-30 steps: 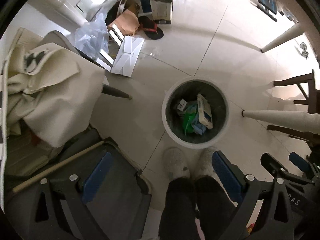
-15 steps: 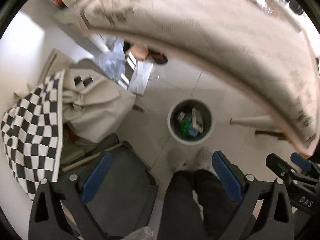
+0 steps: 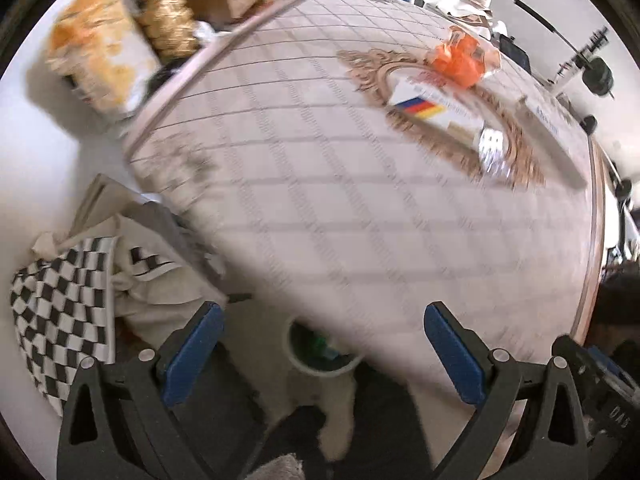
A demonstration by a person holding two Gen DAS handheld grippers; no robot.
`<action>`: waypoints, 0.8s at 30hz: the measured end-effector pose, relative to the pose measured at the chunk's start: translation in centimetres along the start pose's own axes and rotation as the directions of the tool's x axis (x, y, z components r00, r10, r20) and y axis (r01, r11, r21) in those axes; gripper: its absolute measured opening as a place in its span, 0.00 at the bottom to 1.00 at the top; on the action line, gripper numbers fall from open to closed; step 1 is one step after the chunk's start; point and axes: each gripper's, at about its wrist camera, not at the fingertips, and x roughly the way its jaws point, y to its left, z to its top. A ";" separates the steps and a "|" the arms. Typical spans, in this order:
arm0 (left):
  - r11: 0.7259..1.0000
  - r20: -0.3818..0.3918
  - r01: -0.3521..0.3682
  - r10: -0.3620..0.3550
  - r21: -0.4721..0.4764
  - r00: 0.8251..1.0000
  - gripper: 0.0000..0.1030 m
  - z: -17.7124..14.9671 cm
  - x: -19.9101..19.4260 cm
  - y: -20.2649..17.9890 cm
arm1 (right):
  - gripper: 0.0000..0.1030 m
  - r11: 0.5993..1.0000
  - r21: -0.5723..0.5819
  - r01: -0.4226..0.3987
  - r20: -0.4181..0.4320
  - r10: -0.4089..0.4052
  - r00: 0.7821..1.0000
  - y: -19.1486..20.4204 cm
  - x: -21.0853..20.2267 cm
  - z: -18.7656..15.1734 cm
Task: Collect trash
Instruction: 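Grasp the striped medicine box with left tool while right tool grasps the Doctor toothpaste box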
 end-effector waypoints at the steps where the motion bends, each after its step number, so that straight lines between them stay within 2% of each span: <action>1: 1.000 -0.009 0.007 -0.007 -0.020 1.000 1.00 1.7 0.7 -1.6 | 1.00 1.000 -0.008 0.018 -0.008 -0.018 1.000 -1.4 0.4 3.0; 5: 0.997 -0.064 -0.018 0.012 -0.079 0.998 1.00 8.3 4.1 -7.5 | 1.00 0.991 -0.075 0.107 -0.034 -0.110 0.993 -5.2 3.1 13.4; 6: 0.995 -0.086 -0.019 0.011 -0.094 0.996 1.00 9.9 5.3 -8.8 | 1.00 0.987 -0.095 0.128 -0.040 -0.132 0.990 -5.5 3.9 15.2; 7: 0.994 -0.104 -0.024 0.012 -0.106 0.995 1.00 11.2 6.1 -9.9 | 1.00 0.978 -0.127 0.168 -0.045 -0.175 0.983 -6.1 5.0 18.4; 10: 0.988 -0.166 -0.050 0.025 -0.149 0.986 1.00 15.2 9.5 -12.6 | 1.00 0.945 -0.214 0.249 -0.057 -0.267 0.962 -6.8 8.1 25.3; 14: 0.966 -0.238 -0.064 0.003 -0.251 0.971 1.00 19.5 13.5 -13.8 | 1.00 0.901 -0.309 0.304 -0.085 -0.344 0.935 -6.6 12.7 32.1; 18: 0.913 -0.296 -0.050 -0.080 -0.405 0.952 0.99 22.2 16.8 -13.0 | 1.00 0.884 -0.364 0.293 -0.114 -0.355 0.928 -5.7 16.3 35.6; 21: 0.860 -0.313 -0.062 -0.117 -0.506 0.943 0.99 22.9 18.4 -11.6 | 1.00 0.911 -0.350 0.217 -0.119 -0.273 0.955 -5.4 17.3 36.9; 22: 0.844 -0.321 -0.059 -0.137 -0.532 0.937 0.99 23.0 18.9 -11.1 | 0.93 0.918 -0.344 0.199 -0.114 -0.251 0.961 -5.2 17.4 37.1; 24: 0.807 -0.339 -0.060 -0.178 -0.587 0.924 0.99 23.0 20.0 -10.1 | 0.85 0.927 -0.327 0.186 -0.110 -0.233 0.966 -5.0 17.7 37.3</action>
